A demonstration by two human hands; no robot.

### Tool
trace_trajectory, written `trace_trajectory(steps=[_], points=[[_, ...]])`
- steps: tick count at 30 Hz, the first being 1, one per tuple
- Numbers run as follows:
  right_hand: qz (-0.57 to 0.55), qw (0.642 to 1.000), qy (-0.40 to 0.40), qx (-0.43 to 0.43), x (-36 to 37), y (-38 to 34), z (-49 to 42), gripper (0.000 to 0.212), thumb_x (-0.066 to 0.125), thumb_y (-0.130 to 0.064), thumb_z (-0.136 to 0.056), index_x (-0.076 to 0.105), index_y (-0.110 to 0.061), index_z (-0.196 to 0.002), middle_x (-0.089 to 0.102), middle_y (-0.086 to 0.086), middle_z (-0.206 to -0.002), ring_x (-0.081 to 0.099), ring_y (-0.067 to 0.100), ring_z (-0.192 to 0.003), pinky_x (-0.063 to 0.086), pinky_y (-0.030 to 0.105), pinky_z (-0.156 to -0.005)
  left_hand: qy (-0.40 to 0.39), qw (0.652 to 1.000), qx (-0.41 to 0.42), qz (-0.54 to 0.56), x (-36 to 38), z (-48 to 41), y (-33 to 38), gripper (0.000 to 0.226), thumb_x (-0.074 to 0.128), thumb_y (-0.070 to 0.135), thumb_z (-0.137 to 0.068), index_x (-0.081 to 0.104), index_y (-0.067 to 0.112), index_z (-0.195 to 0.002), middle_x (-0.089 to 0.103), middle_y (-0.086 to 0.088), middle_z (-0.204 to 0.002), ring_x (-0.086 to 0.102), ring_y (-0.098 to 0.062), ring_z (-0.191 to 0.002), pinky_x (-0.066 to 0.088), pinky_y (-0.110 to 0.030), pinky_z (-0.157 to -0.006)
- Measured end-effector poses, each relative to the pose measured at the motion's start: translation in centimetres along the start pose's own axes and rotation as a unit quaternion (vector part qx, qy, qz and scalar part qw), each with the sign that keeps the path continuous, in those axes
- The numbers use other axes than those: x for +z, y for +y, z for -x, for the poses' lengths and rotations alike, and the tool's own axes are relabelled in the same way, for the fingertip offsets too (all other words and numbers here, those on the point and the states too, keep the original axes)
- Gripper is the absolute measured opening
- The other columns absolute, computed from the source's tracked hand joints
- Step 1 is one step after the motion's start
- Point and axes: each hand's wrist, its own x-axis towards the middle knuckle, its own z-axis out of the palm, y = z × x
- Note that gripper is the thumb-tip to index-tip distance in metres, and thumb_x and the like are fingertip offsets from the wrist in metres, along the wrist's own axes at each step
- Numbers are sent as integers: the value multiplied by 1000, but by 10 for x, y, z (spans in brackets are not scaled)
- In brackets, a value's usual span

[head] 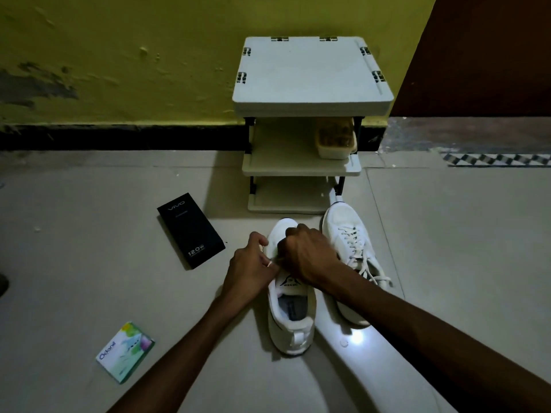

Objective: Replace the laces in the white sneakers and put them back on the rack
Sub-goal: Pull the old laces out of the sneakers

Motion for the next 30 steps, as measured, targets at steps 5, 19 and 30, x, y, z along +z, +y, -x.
trace_trajectory(steps=[5,19,30], points=[[36,999,-20,-26,-1,-5,-9,18,59,-25,-91,68,-10,-95,67,10,-96,60,28,-92,39,34,-77,-2,1000,23,-21,0,-1,3,42,68,14,-82,53,22,-120,69,-3,-86,65,-21,-84,53,-32,-77],[-161,981,24,106,5,30,-12,30,74,-24,-75,72,-20,-104,66,6,-106,60,24,-98,51,33,-83,18,999,40,-32,8,1,4,45,70,21,-84,49,21,-124,69,-5,-96,64,-22,-90,46,-26,-71],[-30,999,43,4,-4,15,-17,11,74,-16,-73,69,-6,-71,65,8,-70,63,24,-76,43,29,-63,6,996,47,-70,7,2,6,55,67,18,-86,43,22,-134,66,-9,-106,63,-27,-98,51,-34,-81]])
